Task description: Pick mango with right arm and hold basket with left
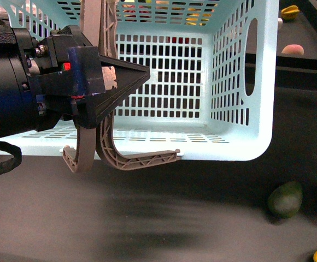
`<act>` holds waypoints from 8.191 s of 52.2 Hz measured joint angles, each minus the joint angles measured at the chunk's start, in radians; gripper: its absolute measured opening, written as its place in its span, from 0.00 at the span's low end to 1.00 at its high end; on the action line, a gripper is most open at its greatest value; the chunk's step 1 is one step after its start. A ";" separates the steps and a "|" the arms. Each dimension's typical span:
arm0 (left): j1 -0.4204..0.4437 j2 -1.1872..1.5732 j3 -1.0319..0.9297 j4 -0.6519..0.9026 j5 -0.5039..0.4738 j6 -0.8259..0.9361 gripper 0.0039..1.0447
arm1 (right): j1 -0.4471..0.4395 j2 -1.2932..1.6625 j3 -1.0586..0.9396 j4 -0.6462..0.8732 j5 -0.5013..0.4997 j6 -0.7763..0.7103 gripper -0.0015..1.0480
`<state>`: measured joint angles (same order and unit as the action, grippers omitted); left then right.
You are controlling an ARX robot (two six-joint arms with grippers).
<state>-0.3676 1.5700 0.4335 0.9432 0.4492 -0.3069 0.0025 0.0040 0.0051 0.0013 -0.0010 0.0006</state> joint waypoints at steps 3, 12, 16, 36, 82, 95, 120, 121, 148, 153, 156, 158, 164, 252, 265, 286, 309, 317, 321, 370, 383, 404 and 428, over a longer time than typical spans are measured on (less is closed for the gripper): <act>0.000 0.000 0.000 0.000 -0.001 0.000 0.08 | 0.000 0.000 0.000 0.000 0.000 0.000 0.92; 0.000 0.000 0.000 0.000 -0.002 0.000 0.08 | 0.000 0.000 0.000 0.000 0.000 0.000 0.92; 0.000 0.000 0.000 0.000 -0.002 0.000 0.08 | 0.000 0.000 0.000 0.000 0.000 0.000 0.92; 0.000 0.000 0.000 0.000 -0.001 0.000 0.08 | 0.043 0.032 0.000 0.028 0.158 0.016 0.92; 0.000 -0.002 -0.002 0.000 -0.001 0.009 0.08 | -0.378 1.789 0.253 0.862 -0.097 -0.467 0.92; 0.000 -0.002 -0.002 0.000 -0.001 0.010 0.08 | -0.372 2.161 0.352 0.845 -0.176 -0.809 0.92; 0.000 -0.002 -0.002 0.000 -0.001 0.010 0.08 | -0.366 2.475 0.549 0.722 -0.177 -1.154 0.92; 0.000 -0.002 -0.002 0.000 -0.001 0.010 0.08 | -0.370 2.480 0.554 0.713 -0.177 -1.164 0.92; 0.000 -0.002 -0.002 0.000 -0.001 0.010 0.08 | -0.425 2.623 0.666 0.739 -0.173 -1.172 0.92; 0.000 -0.002 -0.002 0.000 -0.001 0.010 0.08 | -0.418 2.629 0.669 0.745 -0.179 -1.135 0.92; 0.000 -0.002 -0.002 0.000 -0.001 0.011 0.08 | -0.412 2.632 0.673 0.748 -0.182 -1.115 0.92; 0.000 -0.002 -0.002 0.000 -0.001 0.011 0.08 | -0.411 2.634 0.674 0.753 -0.183 -1.109 0.92; 0.000 -0.002 -0.002 0.000 -0.001 0.011 0.08 | -0.406 2.642 0.679 0.777 -0.185 -1.075 0.77; 0.000 -0.002 -0.002 0.000 -0.001 0.011 0.08 | 0.207 1.341 0.540 0.597 -0.137 0.249 0.58; 0.000 -0.002 -0.002 0.000 -0.001 0.011 0.08 | 0.341 1.511 0.671 0.617 -0.047 0.295 0.58; 0.000 -0.002 -0.002 0.000 -0.001 0.011 0.08 | 0.433 1.736 0.815 0.661 0.047 0.332 0.58; -0.001 -0.001 -0.006 0.000 -0.005 0.006 0.08 | 0.442 1.692 0.787 0.723 0.190 0.282 0.92; 0.001 -0.001 -0.006 0.000 -0.005 0.003 0.08 | 0.405 1.550 0.692 0.736 0.244 0.272 0.92; 0.001 -0.001 -0.006 0.000 -0.004 0.009 0.08 | 0.377 1.452 0.628 0.727 0.273 0.272 0.92; 0.001 -0.001 -0.006 0.000 -0.002 0.007 0.08 | 0.341 0.542 0.220 0.213 0.612 0.349 0.91; 0.001 -0.001 -0.006 0.000 -0.002 0.007 0.08 | 0.196 0.422 0.118 0.300 0.193 0.055 0.54; 0.001 -0.001 -0.006 0.000 -0.001 0.007 0.08 | 0.002 0.278 0.050 0.225 0.010 0.003 0.02; 0.001 -0.001 -0.006 0.000 -0.001 0.007 0.08 | 0.000 0.064 0.000 0.036 0.002 0.002 0.02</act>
<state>-0.3668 1.5688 0.4274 0.9432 0.4480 -0.3000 0.0021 0.0685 0.0051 0.0376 0.0010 0.0025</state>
